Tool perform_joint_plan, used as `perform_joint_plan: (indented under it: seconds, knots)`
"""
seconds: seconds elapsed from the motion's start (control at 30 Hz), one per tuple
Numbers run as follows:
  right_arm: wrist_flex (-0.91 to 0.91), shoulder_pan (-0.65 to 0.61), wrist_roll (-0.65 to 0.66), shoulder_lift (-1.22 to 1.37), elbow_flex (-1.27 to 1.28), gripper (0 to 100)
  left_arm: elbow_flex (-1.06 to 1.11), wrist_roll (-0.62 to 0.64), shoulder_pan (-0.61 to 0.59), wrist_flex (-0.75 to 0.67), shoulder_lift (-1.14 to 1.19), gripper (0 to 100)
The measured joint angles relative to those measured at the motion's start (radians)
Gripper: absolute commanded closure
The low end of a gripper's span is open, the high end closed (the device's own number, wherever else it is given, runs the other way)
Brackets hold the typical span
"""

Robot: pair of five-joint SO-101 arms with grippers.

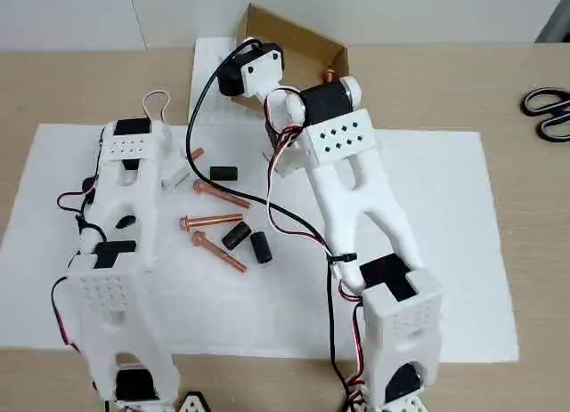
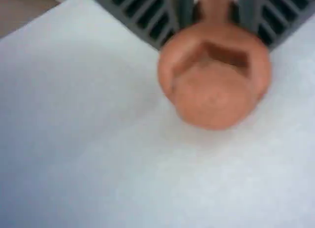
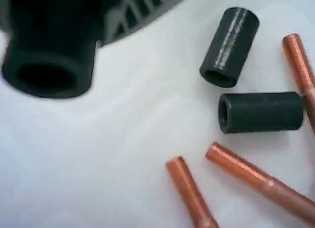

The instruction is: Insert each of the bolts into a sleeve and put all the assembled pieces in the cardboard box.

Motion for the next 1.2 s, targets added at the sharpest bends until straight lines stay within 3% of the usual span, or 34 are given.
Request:
perform_joint_plan:
  seconds: [0.33,0.5,0.7,0.8,1.0,1.2]
  knots:
    - [0.0,0.037,0.0,0.0,0.0,99.5,-0.012,-0.002,-0.002,-0.017,-0.009,99]
    - [0.0,0.049,0.0,0.0,0.0,99.5,-0.028,-0.023,0.009,0.044,-0.08,99]
    - [0.0,0.049,0.0,0.0,0.0,99.5,-0.064,-0.241,0.054,0.115,-0.229,99]
    - [0.0,0.049,0.0,0.0,0.0,99.5,-0.097,-0.315,0.072,0.216,-0.27,99]
    - [0.0,0.049,0.0,0.0,0.0,99.5,-0.114,-0.643,0.069,0.394,-0.293,99]
    - [0.0,0.049,0.0,0.0,0.0,99.5,-0.129,-1.211,0.055,0.413,-0.293,99]
